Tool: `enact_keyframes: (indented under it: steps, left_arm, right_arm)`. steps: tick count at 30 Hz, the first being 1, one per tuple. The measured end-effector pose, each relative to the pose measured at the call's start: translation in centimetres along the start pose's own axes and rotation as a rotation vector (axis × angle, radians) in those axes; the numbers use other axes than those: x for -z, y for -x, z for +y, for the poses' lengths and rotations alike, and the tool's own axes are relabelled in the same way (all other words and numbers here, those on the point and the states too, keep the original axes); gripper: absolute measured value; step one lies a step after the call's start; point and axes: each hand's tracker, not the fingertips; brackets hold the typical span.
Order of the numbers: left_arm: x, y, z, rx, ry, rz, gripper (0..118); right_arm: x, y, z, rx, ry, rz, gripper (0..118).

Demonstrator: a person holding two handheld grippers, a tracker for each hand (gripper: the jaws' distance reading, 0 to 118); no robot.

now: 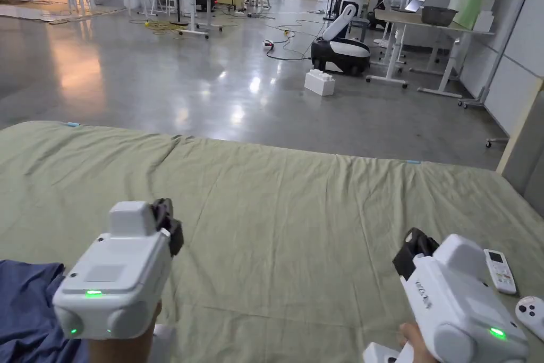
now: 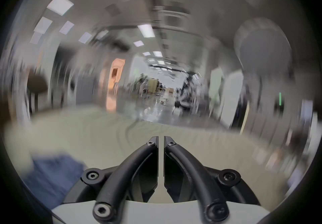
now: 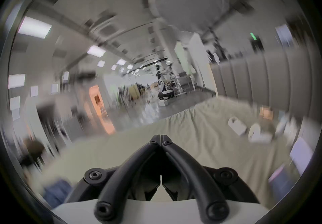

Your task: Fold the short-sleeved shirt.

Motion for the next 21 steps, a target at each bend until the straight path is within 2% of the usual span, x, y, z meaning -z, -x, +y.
enact_keyframes:
  steps: [2,3,4,6,7,8,9,11,13,14,16,17,18,20,21]
  left_arm:
    - [-0.1,-2.8,-0.7,0.507,0.023,0.021,5]
    - [-0.1,-3.6,-1.3,0.689,0.048,-0.002,5]
    - [-0.2,-4.0,-1.9,0.793,0.054,-0.015,5]
    - [-0.6,-4.5,-2.9,0.934,0.051,0.018,5]
    - [-0.8,-4.5,-3.2,0.979,0.056,0.036,5]
    - [-1.0,-4.5,-3.1,0.992,0.061,0.038,5]
    - [-1.4,-4.4,-3.0,0.995,0.047,0.053,5]
    - [-1.6,-3.7,-2.7,0.950,0.030,0.040,5]
    - [-1.4,-3.1,-2.1,0.817,0.051,0.019,5]
    - [-1.1,-2.6,-1.7,0.714,0.063,0.008,5]
    - [-1.0,-1.3,-0.8,0.430,0.088,0.008,5]
    - [-1.1,-0.7,-0.4,0.307,0.086,0.003,5]
    - [-1.1,-0.1,0.0,0.179,0.075,0.000,5]
    - [-1.3,1.0,0.2,-0.052,0.035,0.014,5]
    - [-1.3,1.3,0.2,-0.134,0.028,0.016,5]
  right_arm:
    - [-0.2,2.0,0.2,-0.370,-0.035,-0.016,0]
    - [-0.5,3.4,0.1,-0.664,-0.146,-0.005,0]
    - [-0.5,4.5,-0.7,-0.850,-0.136,0.010,0]
    - [-0.4,5.4,-2.0,-1.157,-0.161,0.016,0]
    - [-0.7,5.5,-2.4,-1.262,-0.168,0.009,0]
    - [-1.1,5.5,-2.4,-1.305,-0.174,0.009,0]
    - [-1.4,5.4,-2.3,-1.314,-0.181,0.036,0]
    - [-1.6,5.3,-2.3,-1.321,-0.173,0.030,0]
    - [-1.4,4.8,-2.0,-1.289,-0.178,0.027,0]
    - [-1.5,4.6,-1.5,-1.189,-0.162,0.035,0]
    - [-1.3,3.7,-0.5,-0.866,-0.107,0.042,0]
    - [-1.2,3.3,0.0,-0.736,-0.092,0.024,0]
    - [-1.2,2.6,0.3,-0.565,-0.067,0.009,0]
    - [-0.4,1.6,-0.2,-0.331,-0.009,-0.033,1]
    - [-0.1,1.0,-0.9,-0.171,0.088,-0.047,0]
